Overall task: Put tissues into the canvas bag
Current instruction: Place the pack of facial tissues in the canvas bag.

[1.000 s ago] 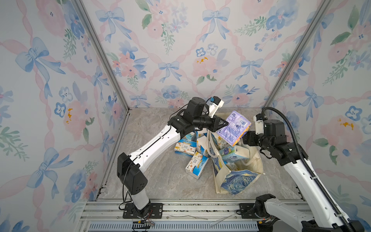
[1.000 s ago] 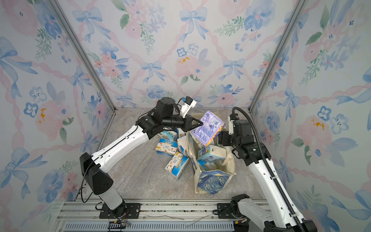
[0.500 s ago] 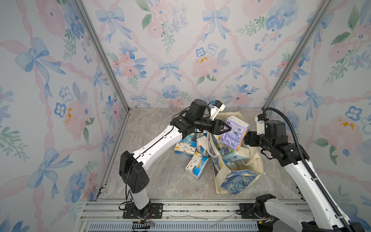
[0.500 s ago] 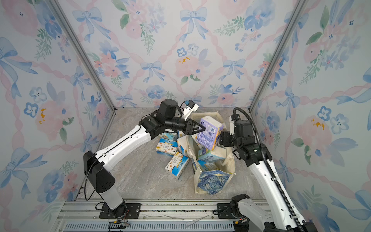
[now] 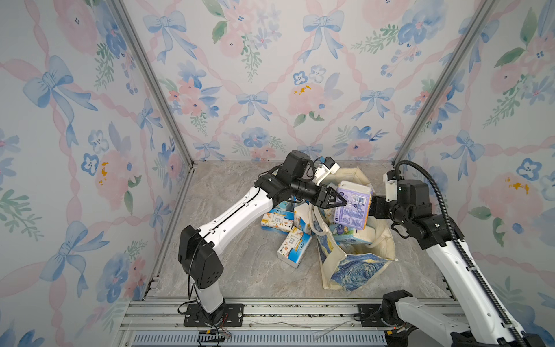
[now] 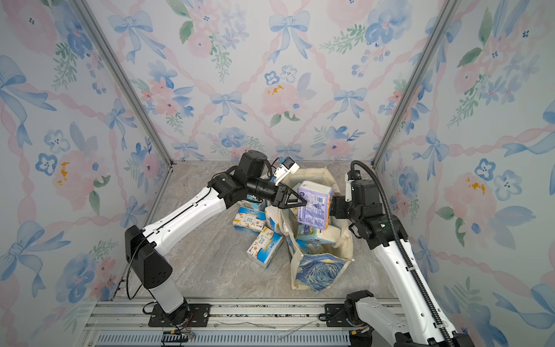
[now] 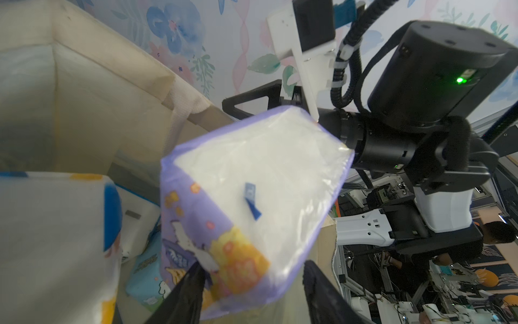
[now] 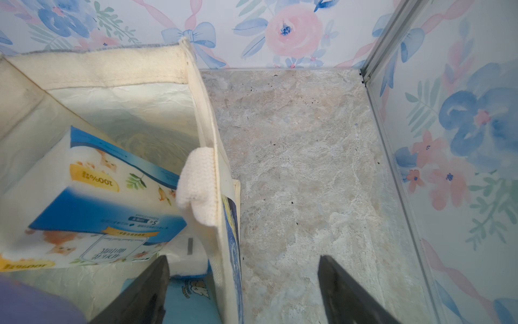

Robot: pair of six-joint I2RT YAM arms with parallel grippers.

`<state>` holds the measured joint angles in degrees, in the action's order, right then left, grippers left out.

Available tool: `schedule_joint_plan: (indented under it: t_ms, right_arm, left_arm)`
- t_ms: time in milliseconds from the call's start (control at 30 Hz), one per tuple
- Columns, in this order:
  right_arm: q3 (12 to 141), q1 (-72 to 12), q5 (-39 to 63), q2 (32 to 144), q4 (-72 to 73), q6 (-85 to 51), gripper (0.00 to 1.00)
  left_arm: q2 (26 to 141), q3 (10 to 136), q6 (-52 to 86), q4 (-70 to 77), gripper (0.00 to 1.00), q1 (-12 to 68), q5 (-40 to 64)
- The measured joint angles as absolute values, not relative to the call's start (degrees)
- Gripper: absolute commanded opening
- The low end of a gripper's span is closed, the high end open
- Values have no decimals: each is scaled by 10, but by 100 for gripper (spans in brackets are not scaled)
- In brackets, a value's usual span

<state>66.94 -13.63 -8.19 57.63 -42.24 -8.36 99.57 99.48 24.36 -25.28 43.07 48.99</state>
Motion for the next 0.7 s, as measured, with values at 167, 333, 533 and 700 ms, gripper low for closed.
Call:
schedule_joint_plan:
  t_ms: [167, 333, 533, 700]
  right_arm:
    - [669, -136, -82, 575, -422, -84, 85]
    - [669, -136, -82, 571, -422, -84, 86]
    - [669, -136, -82, 568, -422, -84, 86]
    - [669, -136, -81, 568, -422, -86, 84]
  left_arm:
    - [989, 991, 230, -267, 66, 419, 514]
    - [946, 971, 227, -272, 62, 380, 493]
    - [881, 960, 222, -276, 51, 326, 375]
    - [880, 953, 221, -276, 52, 322, 322]
